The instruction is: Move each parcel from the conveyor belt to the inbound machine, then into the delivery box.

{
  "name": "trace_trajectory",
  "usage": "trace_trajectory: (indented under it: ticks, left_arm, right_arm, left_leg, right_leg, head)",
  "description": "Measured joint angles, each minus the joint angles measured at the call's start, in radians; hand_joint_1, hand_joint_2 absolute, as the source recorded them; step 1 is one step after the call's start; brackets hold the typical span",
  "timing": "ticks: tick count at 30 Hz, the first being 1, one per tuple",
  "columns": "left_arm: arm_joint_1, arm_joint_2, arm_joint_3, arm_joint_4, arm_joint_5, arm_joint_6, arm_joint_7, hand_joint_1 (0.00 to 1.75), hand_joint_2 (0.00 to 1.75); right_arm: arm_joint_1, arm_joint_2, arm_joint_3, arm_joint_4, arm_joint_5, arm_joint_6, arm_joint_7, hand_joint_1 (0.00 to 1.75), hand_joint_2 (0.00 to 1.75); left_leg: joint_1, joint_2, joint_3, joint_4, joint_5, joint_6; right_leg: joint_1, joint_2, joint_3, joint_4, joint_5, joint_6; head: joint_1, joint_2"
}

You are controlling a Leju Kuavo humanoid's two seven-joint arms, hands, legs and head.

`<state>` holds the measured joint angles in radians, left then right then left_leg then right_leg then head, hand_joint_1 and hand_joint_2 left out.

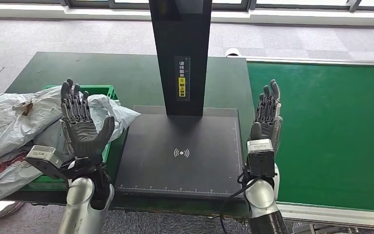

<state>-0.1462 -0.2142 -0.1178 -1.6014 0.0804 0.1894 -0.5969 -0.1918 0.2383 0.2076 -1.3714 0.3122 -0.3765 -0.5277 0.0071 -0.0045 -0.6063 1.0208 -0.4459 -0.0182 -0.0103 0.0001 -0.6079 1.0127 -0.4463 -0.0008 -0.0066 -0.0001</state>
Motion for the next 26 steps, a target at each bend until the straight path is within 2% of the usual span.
trace_trajectory:
  ticks: [8, 26]
  left_arm:
    - [0.046, -0.008, -0.089, -0.029, 0.012, -0.007, 0.002, 0.00, 1.75]
    - [0.057, -0.009, -0.108, -0.039, 0.012, -0.007, 0.003, 0.00, 1.75]
  right_arm:
    - [0.031, -0.001, 0.048, -0.057, -0.017, 0.003, -0.001, 0.00, 0.00]
    - [0.036, -0.001, 0.059, -0.071, -0.018, 0.003, -0.001, 0.00, 0.00]
  left_leg:
    - [0.000, 0.000, 0.000, 0.000, -0.001, 0.000]
    - [0.000, 0.000, 0.000, 0.000, -0.001, 0.000]
  right_leg:
    - [0.000, 0.000, 0.000, 0.000, -0.001, 0.000]
    - [0.000, 0.000, 0.000, 0.000, -0.001, 0.000]
  head:
    - [0.000, 0.000]
    - [0.000, 0.000]
